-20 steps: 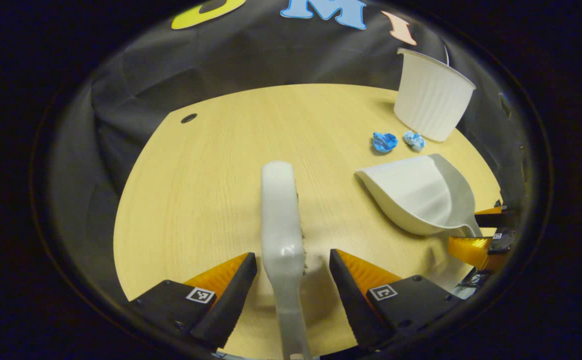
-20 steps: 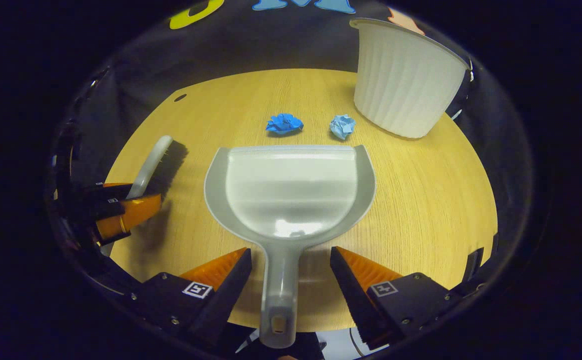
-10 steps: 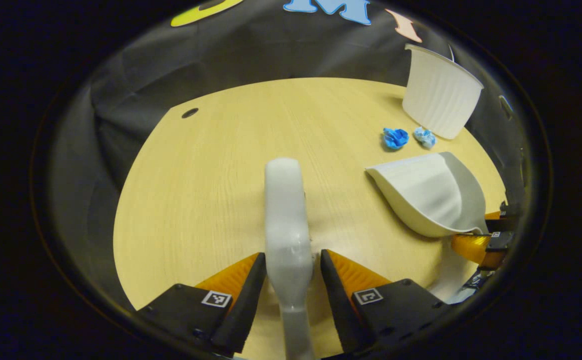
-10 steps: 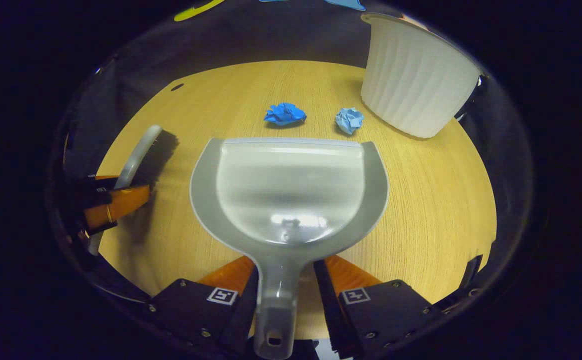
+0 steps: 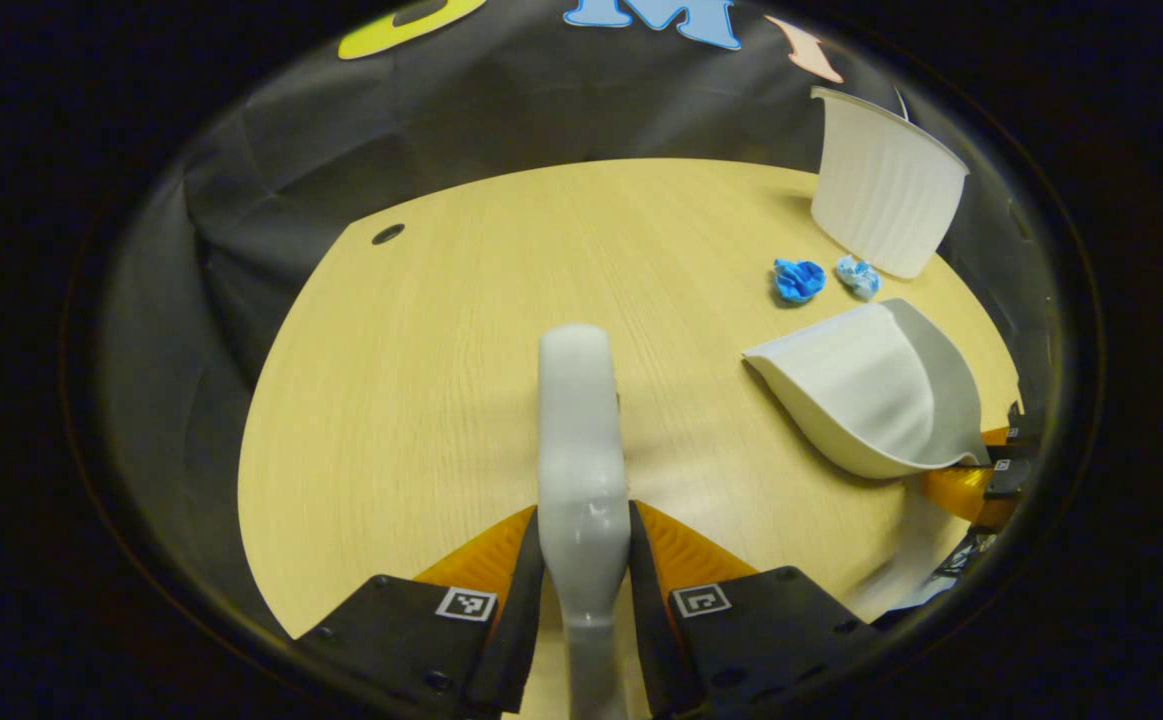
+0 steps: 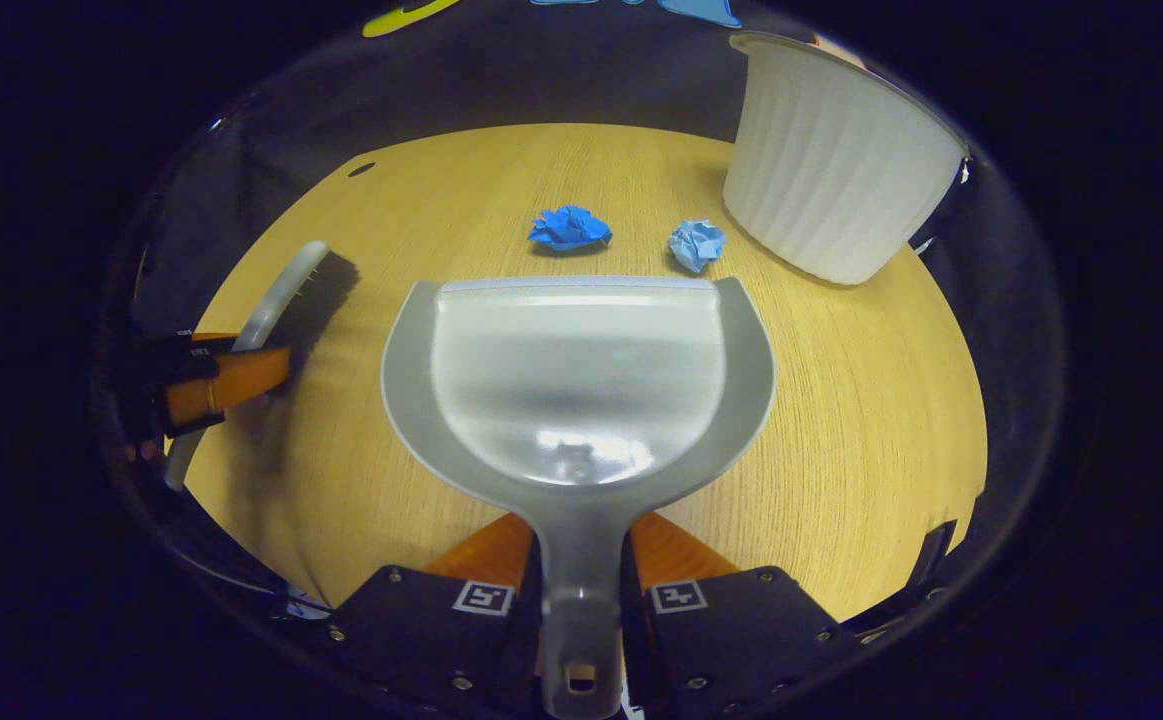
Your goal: Pick up the small broom and dustpan from the desktop, sweep the trash into the dustpan with the broom, and then empty the trash into the garbage bin.
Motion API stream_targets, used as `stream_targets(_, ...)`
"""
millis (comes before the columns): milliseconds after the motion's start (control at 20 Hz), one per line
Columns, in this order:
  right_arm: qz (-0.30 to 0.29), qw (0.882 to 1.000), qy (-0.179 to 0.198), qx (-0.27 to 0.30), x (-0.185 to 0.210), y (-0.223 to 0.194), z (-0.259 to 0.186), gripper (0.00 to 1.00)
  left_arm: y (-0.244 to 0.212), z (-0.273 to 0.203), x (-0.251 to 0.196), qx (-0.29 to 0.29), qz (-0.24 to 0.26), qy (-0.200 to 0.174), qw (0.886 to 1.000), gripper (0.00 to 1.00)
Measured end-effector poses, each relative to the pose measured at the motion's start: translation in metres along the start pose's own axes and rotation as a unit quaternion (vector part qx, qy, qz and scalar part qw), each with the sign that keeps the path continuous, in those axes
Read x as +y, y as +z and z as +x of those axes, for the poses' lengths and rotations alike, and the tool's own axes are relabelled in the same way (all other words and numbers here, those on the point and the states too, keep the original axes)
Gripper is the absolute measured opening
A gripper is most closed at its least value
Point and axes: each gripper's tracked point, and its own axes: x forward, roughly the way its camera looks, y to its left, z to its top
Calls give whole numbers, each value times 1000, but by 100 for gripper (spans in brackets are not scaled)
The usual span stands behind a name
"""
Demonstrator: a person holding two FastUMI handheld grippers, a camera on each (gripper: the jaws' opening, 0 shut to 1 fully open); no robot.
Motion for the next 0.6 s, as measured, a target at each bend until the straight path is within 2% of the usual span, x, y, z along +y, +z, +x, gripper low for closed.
stream_targets(150, 3, 1000, 2, -2, -9, -4, -7, 33, 6, 3, -4, -4, 1, 1, 1000, 48)
stream_targets(200, 6, 1000, 4, -5, -13, -4, -9, 33, 10, 3, -5, -5, -2, 1, 1000, 52)
stream_targets(350, 3, 1000, 4, -3, -31, -6, -9, 33, 26, 3, -7, -11, 1, 3, 1000, 52)
stream_targets(400, 0, 1000, 8, -3, -35, -6, -8, 33, 33, 5, -9, -14, 5, 4, 1000, 50)
stream_targets(450, -6, 1000, 13, -2, -40, -7, -9, 33, 41, 7, -11, -17, 10, 4, 1000, 52)
stream_targets(550, -21, 1000, 19, -1, -50, -6, -9, 33, 58, 15, -20, -20, 17, -1, 1000, 48)
stream_targets(600, -30, 999, 25, -2, -54, -4, -9, 33, 65, 20, -23, -22, 23, -3, 999, 49)
